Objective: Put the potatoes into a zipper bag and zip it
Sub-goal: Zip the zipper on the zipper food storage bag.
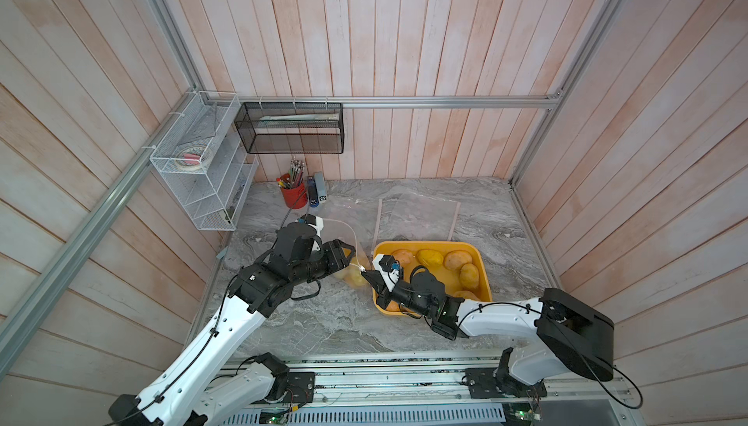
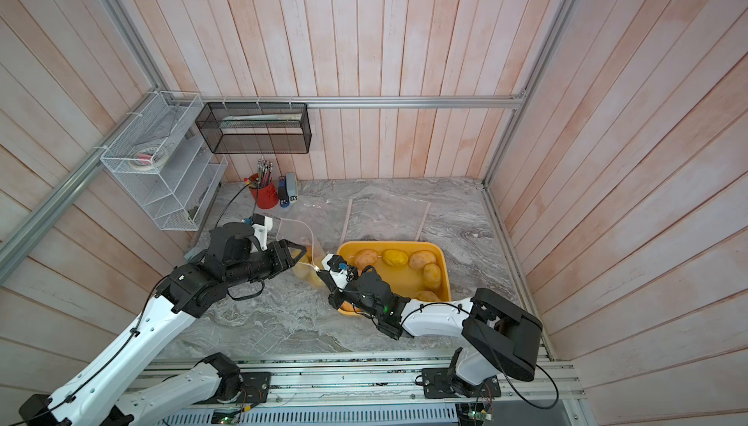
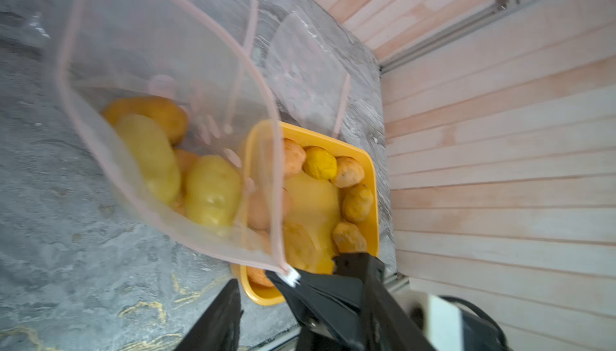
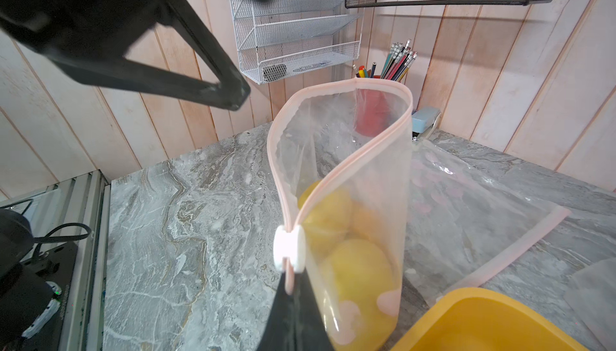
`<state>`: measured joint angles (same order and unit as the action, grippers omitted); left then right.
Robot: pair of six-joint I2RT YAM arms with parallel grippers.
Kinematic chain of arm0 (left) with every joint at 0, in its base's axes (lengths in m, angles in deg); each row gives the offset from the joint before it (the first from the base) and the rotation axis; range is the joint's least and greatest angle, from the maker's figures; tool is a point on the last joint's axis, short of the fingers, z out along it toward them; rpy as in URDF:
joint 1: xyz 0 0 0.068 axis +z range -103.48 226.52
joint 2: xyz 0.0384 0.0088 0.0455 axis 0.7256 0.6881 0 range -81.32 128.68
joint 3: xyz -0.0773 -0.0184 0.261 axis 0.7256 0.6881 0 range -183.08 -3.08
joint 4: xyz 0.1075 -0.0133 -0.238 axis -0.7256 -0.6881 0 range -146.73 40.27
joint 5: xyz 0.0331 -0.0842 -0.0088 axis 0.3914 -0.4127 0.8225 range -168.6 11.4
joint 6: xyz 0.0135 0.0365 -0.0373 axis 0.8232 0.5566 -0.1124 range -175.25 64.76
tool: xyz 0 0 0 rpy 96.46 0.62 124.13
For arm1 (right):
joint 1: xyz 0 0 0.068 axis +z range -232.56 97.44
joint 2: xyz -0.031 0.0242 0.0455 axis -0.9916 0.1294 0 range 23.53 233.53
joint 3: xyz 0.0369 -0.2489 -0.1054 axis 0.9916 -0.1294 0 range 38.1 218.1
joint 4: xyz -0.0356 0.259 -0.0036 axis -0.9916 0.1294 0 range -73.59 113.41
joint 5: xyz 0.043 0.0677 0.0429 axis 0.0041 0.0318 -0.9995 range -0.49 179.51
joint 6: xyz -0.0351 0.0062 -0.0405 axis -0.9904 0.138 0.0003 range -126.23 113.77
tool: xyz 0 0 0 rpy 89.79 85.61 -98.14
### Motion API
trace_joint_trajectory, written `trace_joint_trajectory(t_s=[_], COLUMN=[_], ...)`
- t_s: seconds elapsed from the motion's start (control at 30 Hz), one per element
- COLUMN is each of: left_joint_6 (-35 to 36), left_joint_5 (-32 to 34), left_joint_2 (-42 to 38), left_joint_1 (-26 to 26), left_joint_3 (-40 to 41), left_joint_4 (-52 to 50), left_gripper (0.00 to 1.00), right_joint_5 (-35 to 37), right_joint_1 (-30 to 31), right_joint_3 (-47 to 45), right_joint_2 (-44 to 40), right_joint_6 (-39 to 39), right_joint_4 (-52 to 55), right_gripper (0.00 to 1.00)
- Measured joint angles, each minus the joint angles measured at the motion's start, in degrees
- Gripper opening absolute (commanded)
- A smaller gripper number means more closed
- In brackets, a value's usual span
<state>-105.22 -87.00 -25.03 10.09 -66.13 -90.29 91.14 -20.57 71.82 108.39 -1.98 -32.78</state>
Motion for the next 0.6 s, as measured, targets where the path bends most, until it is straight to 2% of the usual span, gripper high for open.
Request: trace_joint_trajectory(t_s=[0.1,0.17,0.37,0.6], left_joint_6=[-2.2,-3.5,-6.6,-9.2], left_joint_5=[3.3,5.2,10.5,13.8], left_joint_2=[1.8,3.9,8.7,7.9], left_joint_1=[-6.6,-8.7,-8.9,-9.3], left_joint_3=[-2.1,-2.5,-2.9,-2.9], left_joint_4=[-0.7,-0.4,-0.9,-5.8], left_gripper=[0.58,0.56,0.55,0.55], right_joint_5=[0.0,0.1,0.3,1.0], right_joint_1=[0.3,0.4,0.6,0.6], right_joint_3=[0.0,0.0,0.0,0.0], right_joint_2=[0.0,0.0,-0.2,-0.2], right_joint_6=[0.0,0.0,0.0,0.0], right_joint_4=[0.0,0.5,2.6,1.9], right_gripper=[0.00,0.00,0.00,0.00])
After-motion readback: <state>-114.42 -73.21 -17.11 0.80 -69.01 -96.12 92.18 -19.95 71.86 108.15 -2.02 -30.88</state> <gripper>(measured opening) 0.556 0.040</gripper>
